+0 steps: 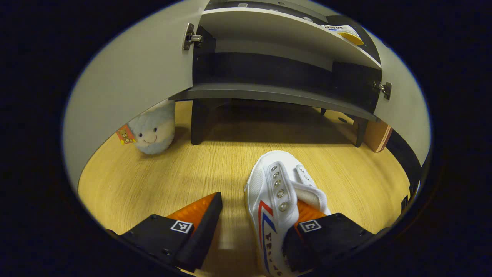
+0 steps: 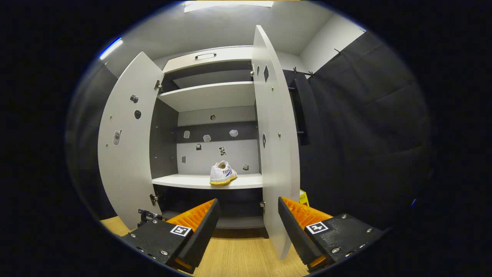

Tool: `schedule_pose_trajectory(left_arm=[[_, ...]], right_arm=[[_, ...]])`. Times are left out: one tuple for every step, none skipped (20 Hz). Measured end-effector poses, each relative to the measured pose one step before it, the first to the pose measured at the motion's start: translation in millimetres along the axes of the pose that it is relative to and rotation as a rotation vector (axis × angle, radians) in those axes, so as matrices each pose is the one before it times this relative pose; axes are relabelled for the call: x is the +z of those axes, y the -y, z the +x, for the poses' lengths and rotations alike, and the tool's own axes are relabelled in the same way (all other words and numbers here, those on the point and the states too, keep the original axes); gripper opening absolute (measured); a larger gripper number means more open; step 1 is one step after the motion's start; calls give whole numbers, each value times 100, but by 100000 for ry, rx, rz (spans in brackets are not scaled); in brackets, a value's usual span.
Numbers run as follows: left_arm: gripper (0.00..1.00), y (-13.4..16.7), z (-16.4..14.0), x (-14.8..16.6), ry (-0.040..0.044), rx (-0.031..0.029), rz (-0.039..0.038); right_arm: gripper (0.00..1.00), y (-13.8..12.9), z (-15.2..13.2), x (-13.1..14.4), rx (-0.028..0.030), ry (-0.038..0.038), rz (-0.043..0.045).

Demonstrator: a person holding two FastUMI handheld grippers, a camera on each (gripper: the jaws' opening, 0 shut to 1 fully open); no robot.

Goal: Grab one shoe with the right hand and put it into the shoe cabinet, grab the other shoe with the left hand and put it into the shoe cabinet; then close the right door with the right hand and the left door with the left hand.

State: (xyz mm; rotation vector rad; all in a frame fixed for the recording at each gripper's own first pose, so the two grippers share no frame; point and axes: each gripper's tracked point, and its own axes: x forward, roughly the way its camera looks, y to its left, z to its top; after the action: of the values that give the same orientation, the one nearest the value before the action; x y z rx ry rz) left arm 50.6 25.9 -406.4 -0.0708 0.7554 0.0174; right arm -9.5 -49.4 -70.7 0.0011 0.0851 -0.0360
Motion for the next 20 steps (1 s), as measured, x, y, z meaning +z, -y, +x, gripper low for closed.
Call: schedule_pose_trajectory(left_arm=[[75, 389, 36, 143, 1090, -702, 190], [66, 227, 65, 195, 1125, 975, 1135], [42, -47, 140, 145, 929, 1830, 2195], [35, -484, 179, -61, 443, 4166, 3399], [23, -114, -213, -99, -1026, 1989, 1987], [18, -5, 89, 285, -217, 1122, 1912], [13, -35, -153, -216, -1732, 1165, 728], [11, -196, -309, 104, -923, 1286, -1394], [11, -12, -576, 379, 77, 299, -4020], [11, -189, -832, 684, 1561, 16, -3135], [11, -526, -1326, 928, 2605, 830, -1959], [11, -407, -1553, 1199, 3189, 1416, -1137], [11, -305, -1746, 1171, 3234, 1220, -1171], [11, -413, -1471, 1214, 1725, 861, -1608], [11, -350, -1446, 1235, 1125, 565, -2575], [11, -825, -1456, 828, 266, 302, -3394], [11, -845, -577, 859, 926, -619, -3483], [10, -256, -640, 1252, -302, -1381, -2070], [11, -1135, -832, 1339, 953, -1136, -1913], [10, -549, -581, 2057, 3211, -1970, -1152]], right_arm=[[93, -210, 132, -46, 762, -156, 147], [93, -338, 199, 81, 794, -55, 67], [93, -253, 169, 4, 613, -24, -103], [93, -166, 93, -77, 607, 20, -221], [93, -197, 191, -45, 629, -178, -167], [92, -198, -40, -141, 691, -110, -52], [92, -148, 103, -108, 701, -211, 42], [92, -214, 97, -164, 799, -281, 107], [93, -168, 48, -51, 506, -60, 55], [93, -27, 73, 19, 429, 147, -7], [93, -68, 160, 46, 536, 366, 14], [93, -207, 156, 80, 466, 302, 93], [93, -135, 142, 6, 380, 142, 307], [93, -110, 59, -57, 424, 248, 269], [93, -224, 199, 64, 403, 355, 136], [93, -145, 178, -45, 425, 182, -161], [93, -194, 88, -77, 479, -60, -279], [93, -215, 29, -80, 545, -63, -152], [92, -198, 93, -22, 552, 34, -47], [93, -251, 124, -29, 756, -184, 93]])
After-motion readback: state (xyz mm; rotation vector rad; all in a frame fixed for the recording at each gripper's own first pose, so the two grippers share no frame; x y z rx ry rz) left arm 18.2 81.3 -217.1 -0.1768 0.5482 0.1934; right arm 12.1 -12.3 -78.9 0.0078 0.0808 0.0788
